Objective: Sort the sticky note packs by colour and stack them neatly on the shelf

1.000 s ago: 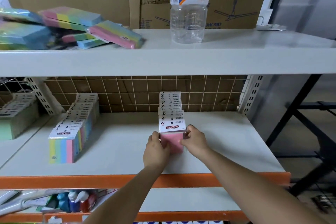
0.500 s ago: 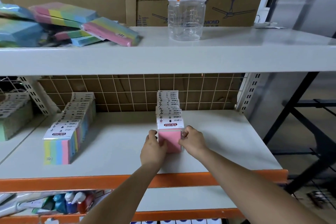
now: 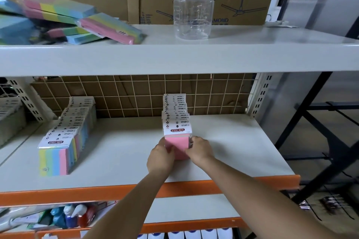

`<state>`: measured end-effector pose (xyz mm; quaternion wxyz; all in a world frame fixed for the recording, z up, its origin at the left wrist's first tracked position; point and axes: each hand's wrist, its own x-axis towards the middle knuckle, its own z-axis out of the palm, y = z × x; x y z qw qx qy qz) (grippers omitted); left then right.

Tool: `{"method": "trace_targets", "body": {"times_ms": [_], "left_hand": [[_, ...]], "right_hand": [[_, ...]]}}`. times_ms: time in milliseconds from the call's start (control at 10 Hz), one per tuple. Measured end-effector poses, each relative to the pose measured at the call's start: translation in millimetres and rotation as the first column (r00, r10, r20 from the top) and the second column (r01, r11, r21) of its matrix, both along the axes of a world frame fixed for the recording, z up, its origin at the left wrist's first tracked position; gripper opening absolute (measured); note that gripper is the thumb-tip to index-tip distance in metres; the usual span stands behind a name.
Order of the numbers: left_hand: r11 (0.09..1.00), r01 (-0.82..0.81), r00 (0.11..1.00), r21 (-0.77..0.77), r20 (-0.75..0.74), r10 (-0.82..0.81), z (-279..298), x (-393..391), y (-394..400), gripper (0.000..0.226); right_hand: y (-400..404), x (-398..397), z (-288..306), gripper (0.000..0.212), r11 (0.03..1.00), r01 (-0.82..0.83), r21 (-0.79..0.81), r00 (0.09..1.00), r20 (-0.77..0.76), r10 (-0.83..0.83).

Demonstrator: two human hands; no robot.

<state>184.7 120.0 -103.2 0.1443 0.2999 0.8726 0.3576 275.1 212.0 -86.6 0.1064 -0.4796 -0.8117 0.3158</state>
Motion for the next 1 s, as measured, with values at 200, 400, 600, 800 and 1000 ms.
{"method": "trace_targets", "body": {"times_ms": [200, 400, 600, 800, 1000], "left_hand": [[1.000, -0.005, 0.999, -0.012, 0.041, 0.005, 3.4, 1.7, 0.7, 0.036], [1.000, -0.028, 0.995, 0.005, 0.094, 0.027, 3.0, 7.3, -5.9, 0.042], [1.000, -0.019, 0.995, 0.011, 0.103, 0.017, 7.3, 14.6, -14.4, 0.040], [1.000, 0.000, 0.994, -0.003, 0.113, 0.000, 9.6, 13.6, -20.5, 0.051], [0.999, 0.029, 0.998, -0.031, 0.064, -0.027, 15.8, 15.1, -30.5, 0.054]], "right_hand": [[-4.7, 0.7, -1.3, 0.033, 1.000, 0.021, 0.018, 1.000, 0.013, -0.021], [-7.8, 7.0, 2.7, 0.038, 0.998, 0.063, -0.019, 0.998, -0.001, -0.063], [-12.2, 10.7, 1.5, 0.038, 0.996, 0.083, -0.026, 0.996, -0.017, -0.084], [-15.0, 12.3, 4.8, 0.041, 0.996, 0.089, -0.009, 0.996, -0.004, -0.089], [-21.8, 12.4, 12.1, 0.038, 0.993, 0.114, 0.026, 0.993, 0.036, -0.115]]}}
